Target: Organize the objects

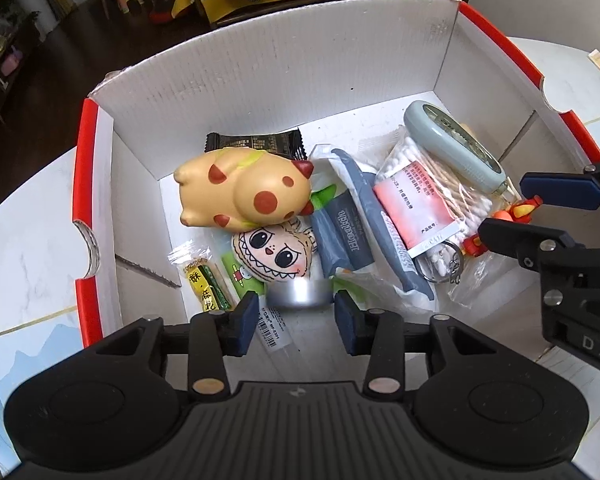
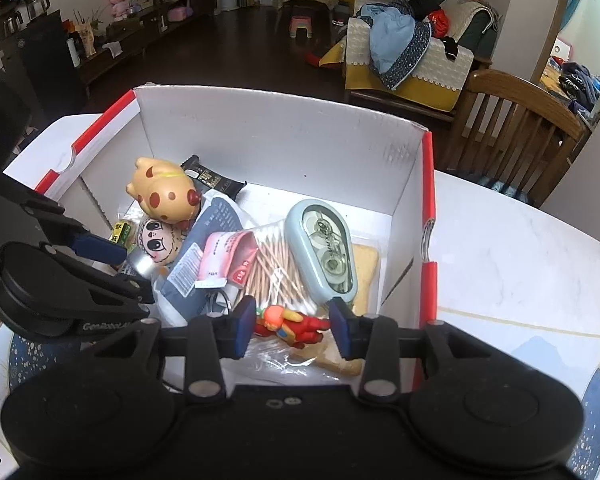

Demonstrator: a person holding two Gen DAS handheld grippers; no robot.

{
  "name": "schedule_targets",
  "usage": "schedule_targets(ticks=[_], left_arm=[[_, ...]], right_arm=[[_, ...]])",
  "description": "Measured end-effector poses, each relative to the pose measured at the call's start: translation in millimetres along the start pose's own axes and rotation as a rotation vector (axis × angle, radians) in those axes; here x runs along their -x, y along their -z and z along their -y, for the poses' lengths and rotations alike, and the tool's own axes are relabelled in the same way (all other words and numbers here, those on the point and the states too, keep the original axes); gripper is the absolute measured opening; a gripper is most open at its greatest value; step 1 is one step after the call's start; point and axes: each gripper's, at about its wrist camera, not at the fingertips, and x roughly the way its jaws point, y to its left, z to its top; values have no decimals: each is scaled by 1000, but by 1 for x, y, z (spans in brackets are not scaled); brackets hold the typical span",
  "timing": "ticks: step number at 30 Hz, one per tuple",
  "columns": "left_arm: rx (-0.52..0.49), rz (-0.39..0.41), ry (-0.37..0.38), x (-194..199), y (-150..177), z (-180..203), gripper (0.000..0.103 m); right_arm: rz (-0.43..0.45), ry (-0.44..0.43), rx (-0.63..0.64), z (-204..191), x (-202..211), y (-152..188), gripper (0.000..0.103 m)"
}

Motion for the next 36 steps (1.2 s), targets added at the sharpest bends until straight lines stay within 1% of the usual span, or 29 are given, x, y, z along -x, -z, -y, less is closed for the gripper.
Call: schedule_targets(ticks=[1,2,3,6,12,14,17,19,24,26,30,32,34,35,36], left_arm=[[8,4,-3,1,1,-1,53],[15,16,-4,3,2,-1,61],[19,26,9,6,4,-2,63],[33,39,18,12,8,-2,63],[64,100,33,33,17,-5,63],[73,116,37,41,19,-8,66],[83,139,38,55,26,-11,66],[84,148,50,62,30,-12,66],[98,201,40,83,42,-11,66],[107,230,41,94,47,-11,66],[118,287,35,115,55,-8,67],[121,315,32,125,60,-6,72],[122,343,32,135,67,-4,73],[123,354,34,139,70,-3,73],[124,364,34,143,73,-2,73]], right_arm=[[0,-5,-2,1,0,0,43],[0,-7,-3,1,1,0,48],[4,-6,-1,1,2,1,51],[14,-7,-3,3,7,1,52],[37,-21,-17,6,21,3,53],[46,-23,-11,6,28,3,54],[63,-17,-7,5,38,3,54],[72,-13,-8,4,45,3,55],[100,-20,-6,2,63,5,59],[117,-21,-4,0,71,7,64],[153,-31,-1,-1,88,12,66],[171,-42,-7,-1,96,15,70],[186,-54,-11,-1,102,18,70],[193,-63,-13,-1,106,20,72],[200,-69,-14,-2,109,21,76]])
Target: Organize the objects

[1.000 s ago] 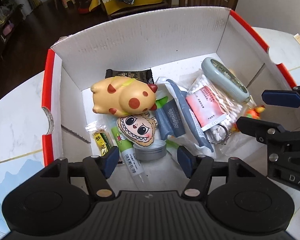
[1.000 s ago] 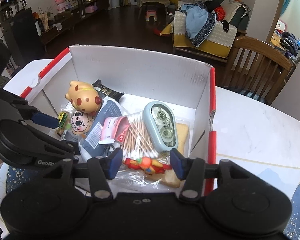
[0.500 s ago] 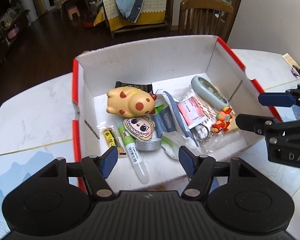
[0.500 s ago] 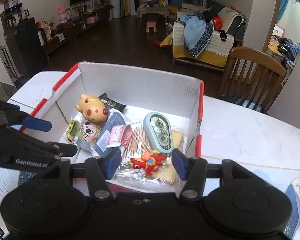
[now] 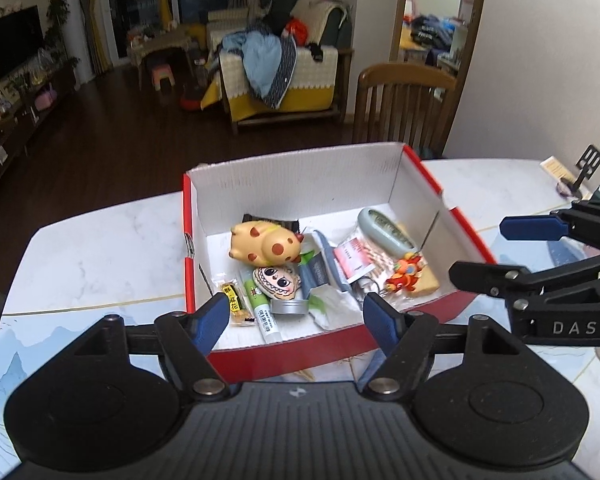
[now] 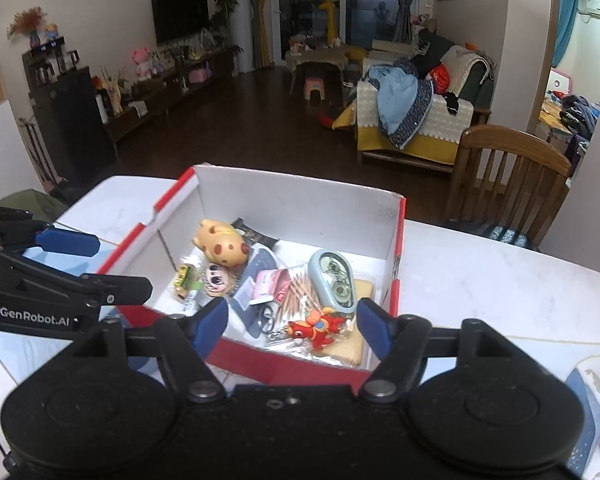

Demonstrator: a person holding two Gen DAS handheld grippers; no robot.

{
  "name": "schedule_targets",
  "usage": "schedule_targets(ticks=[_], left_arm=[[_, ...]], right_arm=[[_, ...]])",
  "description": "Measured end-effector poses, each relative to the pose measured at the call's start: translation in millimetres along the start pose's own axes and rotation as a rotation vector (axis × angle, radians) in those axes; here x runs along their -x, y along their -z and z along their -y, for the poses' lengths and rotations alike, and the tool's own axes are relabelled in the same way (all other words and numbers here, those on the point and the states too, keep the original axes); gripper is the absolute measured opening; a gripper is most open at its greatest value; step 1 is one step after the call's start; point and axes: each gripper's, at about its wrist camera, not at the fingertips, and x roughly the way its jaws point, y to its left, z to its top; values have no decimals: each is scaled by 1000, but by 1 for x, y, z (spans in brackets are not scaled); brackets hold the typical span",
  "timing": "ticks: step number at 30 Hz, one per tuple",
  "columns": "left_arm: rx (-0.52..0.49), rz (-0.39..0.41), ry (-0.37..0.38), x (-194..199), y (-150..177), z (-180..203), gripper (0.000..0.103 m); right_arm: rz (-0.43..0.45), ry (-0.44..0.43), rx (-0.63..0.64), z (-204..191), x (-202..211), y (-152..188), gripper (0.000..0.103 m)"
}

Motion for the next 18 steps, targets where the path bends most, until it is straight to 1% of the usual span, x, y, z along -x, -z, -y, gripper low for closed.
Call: schedule_targets(ticks=[4,5,6,7,8,9,11,14,16,18], left_arm=[[-9,44,-1,17,7,4,73],[-11,55,-5,20,9,4,75],[-12,65,-9,23,11,5,78],[-15,78,-15,26,13,6,79],[-18,93,-17,29,15,6,79],[-17,100,-18,31,17,6,80],[-4,101,-14,34,21,6,82],[14,104,-14,38,28,6,85],[28,113,-11,40,32,5,91],[42,129,-11,44,36,4,100]], right_arm=[[39,-31,1,-3,15,7,82],[51,-40,2,-4,19,9,85],[64,-47,4,-5,23,10,89],[76,-53,8,-6,26,12,90],[89,-57,12,-7,30,13,94],[101,-61,13,-8,34,15,98],[121,-75,9,-9,41,17,103],[146,-91,16,-10,52,21,103],[160,-90,23,-11,57,24,103],[169,-88,26,-12,62,28,103]])
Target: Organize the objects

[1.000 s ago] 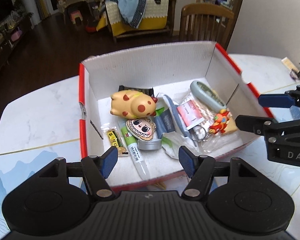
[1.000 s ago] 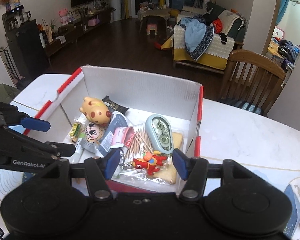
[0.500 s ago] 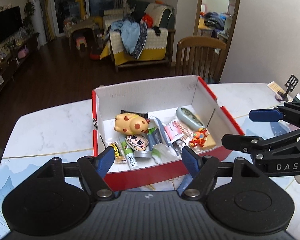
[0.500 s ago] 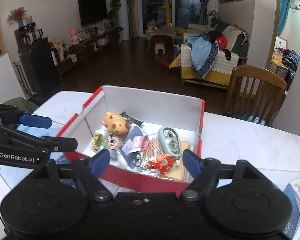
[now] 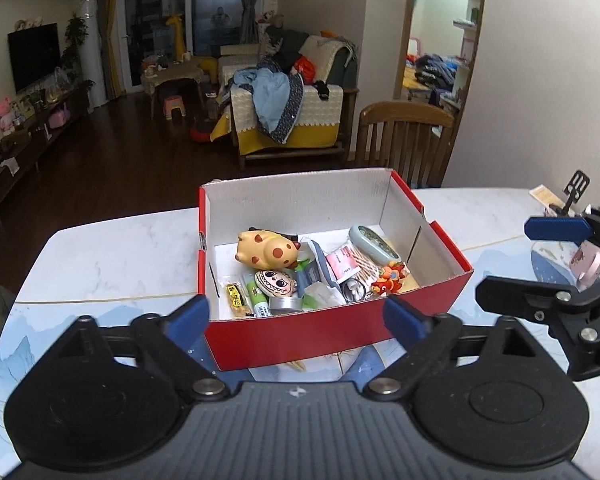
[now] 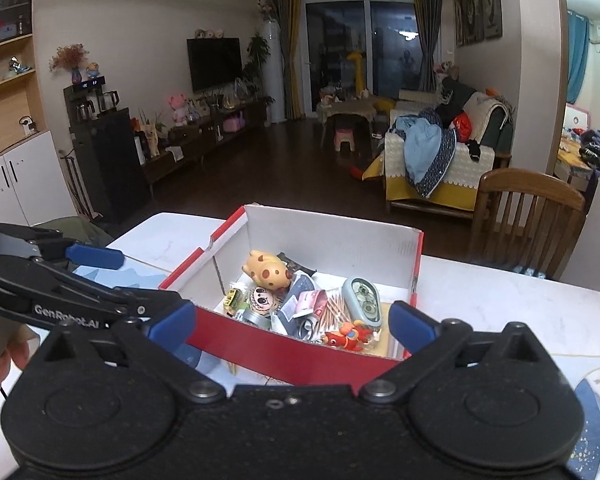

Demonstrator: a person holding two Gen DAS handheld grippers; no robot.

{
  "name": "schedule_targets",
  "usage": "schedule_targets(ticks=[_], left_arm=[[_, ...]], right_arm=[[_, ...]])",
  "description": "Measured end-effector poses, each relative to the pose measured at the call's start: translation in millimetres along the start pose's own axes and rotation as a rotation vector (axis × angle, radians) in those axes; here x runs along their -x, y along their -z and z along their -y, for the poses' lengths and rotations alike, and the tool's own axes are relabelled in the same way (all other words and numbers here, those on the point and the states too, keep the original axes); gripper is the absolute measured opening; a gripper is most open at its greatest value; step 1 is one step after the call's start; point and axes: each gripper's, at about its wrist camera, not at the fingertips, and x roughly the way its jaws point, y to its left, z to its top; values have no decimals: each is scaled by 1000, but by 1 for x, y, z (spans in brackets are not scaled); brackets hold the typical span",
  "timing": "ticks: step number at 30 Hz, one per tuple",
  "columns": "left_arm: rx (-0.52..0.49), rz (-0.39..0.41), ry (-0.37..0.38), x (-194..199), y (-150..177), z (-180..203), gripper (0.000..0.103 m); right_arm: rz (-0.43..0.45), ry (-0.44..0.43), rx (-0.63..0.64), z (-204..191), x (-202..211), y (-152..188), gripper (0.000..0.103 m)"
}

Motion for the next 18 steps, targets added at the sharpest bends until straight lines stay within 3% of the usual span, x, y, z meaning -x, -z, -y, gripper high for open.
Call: schedule_targets(ticks=[18], left_arm=[[8,79,-4,41,19,17,102]], right_arm=[[55,-8,-19,-7,39,22,103]])
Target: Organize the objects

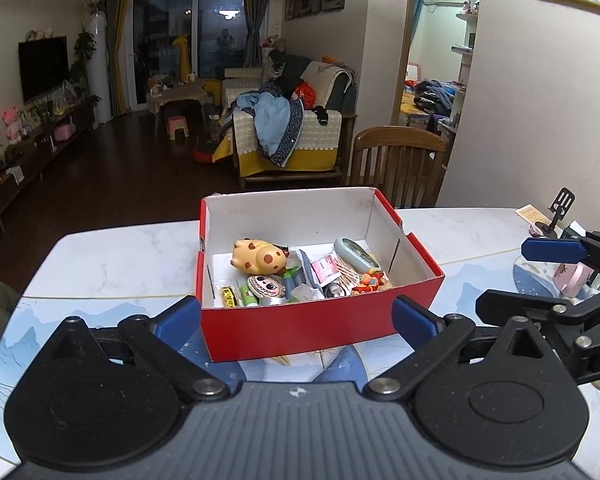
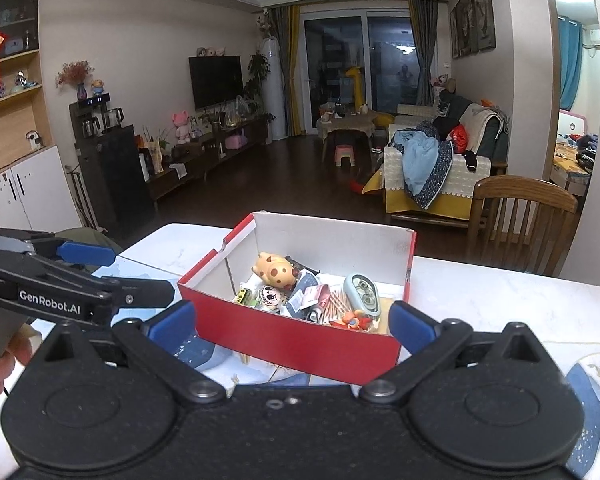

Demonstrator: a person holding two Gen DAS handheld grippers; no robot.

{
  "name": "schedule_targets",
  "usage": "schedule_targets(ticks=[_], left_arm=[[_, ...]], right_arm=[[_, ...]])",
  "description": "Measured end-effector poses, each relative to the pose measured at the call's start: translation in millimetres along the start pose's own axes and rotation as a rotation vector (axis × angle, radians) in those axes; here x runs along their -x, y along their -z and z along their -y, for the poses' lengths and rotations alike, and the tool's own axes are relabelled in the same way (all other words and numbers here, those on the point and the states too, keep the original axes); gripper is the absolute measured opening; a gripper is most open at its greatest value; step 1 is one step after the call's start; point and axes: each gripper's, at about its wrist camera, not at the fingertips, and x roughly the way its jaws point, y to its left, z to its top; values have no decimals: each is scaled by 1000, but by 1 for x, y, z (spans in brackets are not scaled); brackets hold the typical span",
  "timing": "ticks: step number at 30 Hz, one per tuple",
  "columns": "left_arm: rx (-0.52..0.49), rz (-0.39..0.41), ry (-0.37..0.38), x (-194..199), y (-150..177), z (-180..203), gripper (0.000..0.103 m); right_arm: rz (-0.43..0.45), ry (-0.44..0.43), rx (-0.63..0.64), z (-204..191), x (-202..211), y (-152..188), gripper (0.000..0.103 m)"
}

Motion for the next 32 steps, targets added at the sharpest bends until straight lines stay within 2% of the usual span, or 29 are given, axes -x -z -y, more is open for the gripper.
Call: schedule_targets(ticks=[7,32], left_arm=[[-17,20,-29,12,7,6,102],[18,3,-22,24,23,6,102]], right_arm=[[4,2,4,-1,6,5,103],[-6,15,-10,-1,22,28,103]])
